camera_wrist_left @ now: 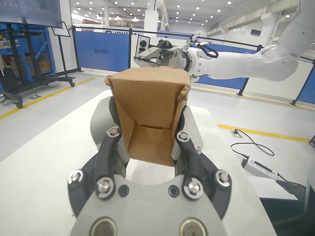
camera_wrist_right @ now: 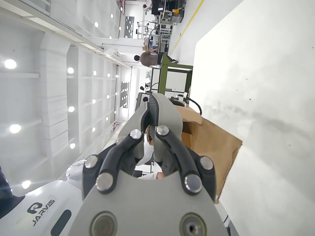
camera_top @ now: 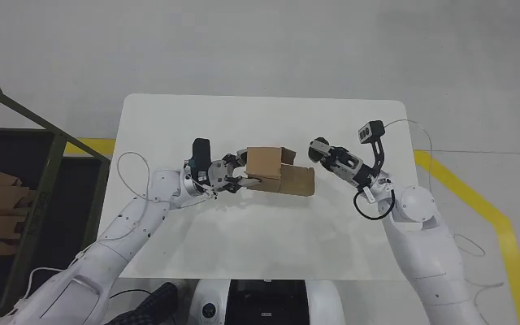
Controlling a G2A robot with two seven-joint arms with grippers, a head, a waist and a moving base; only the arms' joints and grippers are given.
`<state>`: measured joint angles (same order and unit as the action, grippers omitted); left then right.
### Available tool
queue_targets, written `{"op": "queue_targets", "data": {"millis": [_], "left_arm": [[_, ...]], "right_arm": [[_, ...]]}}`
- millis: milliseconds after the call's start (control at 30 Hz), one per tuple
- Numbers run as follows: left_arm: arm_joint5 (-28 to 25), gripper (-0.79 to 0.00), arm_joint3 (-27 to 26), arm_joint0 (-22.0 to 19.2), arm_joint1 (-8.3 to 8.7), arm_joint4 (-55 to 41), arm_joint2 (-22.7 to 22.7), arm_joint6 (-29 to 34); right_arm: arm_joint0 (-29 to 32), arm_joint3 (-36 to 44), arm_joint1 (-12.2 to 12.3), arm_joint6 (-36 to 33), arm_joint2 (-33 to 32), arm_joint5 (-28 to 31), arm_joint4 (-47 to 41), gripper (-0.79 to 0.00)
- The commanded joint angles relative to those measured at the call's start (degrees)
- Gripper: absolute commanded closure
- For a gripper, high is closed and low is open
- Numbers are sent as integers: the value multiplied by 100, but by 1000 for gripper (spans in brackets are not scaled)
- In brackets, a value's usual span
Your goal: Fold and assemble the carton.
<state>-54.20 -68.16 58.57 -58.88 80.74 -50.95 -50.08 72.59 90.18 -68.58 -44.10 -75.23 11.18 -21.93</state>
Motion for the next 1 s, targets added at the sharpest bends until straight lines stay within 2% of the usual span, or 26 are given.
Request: {"op": "queue_targets", "data": {"millis": [0,267,667,800,967], "left_arm": [[11,-409,-32,12,21,-22,11,-11],[47,-385,-151,2,79,-104,74,-47],[110,-385,-93,-134,113,-150,216,-110],[133,-391,-71,-166,116,-167,280,-134],[206,-403,-91,-181,142,-206,300,-207]], "right_arm": [[-86,15,-13,109,108,-72,193,0],[-312,-144,-49,229,463,-334,579,0],[-71,363,-26,18,739,-390,966,0],[11,479,0,112,583,-345,931,0],[402,581,84,493,-135,-189,610,0]]}}
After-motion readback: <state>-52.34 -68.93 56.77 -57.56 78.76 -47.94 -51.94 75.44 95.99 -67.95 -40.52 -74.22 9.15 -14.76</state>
